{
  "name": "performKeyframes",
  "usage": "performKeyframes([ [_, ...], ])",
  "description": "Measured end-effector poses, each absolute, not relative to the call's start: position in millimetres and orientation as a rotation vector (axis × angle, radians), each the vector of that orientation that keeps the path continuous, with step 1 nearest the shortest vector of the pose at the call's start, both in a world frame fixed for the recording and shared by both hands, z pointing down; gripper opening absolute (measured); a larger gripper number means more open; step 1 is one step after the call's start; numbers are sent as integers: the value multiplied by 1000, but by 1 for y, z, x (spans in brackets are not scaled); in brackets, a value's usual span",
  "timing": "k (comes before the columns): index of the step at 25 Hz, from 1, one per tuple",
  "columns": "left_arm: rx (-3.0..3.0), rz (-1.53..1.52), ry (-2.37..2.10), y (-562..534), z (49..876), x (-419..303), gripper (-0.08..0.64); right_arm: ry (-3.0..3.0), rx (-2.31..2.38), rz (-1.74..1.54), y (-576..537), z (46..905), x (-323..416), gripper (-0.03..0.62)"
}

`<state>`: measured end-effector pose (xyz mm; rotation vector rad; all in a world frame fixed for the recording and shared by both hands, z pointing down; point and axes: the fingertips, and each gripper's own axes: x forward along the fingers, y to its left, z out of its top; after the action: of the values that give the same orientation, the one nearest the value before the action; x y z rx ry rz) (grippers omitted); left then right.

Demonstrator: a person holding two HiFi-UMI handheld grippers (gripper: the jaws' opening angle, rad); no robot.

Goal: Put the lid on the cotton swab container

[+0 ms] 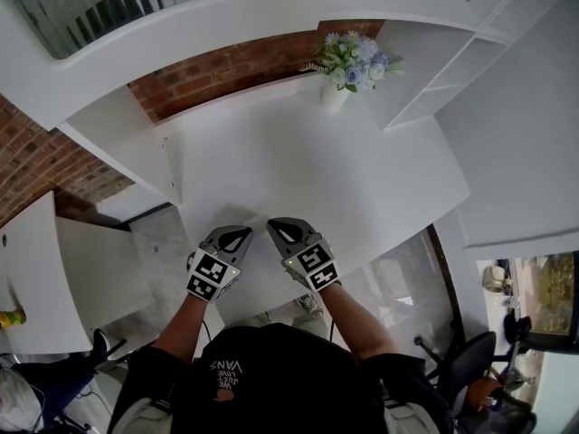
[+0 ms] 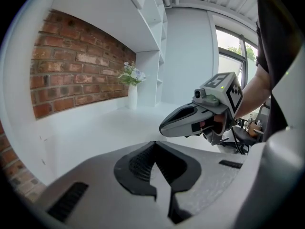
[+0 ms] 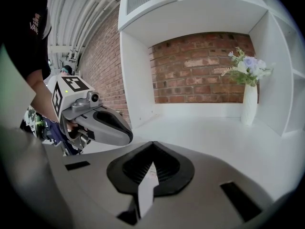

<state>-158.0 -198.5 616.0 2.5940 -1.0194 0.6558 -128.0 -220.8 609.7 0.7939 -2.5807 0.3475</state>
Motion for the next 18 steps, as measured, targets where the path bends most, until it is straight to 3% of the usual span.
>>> performKeyframes([
  [18,2557,702,-1055,-201,614,-156,6,-2559,785,363,-221,611,-129,0],
])
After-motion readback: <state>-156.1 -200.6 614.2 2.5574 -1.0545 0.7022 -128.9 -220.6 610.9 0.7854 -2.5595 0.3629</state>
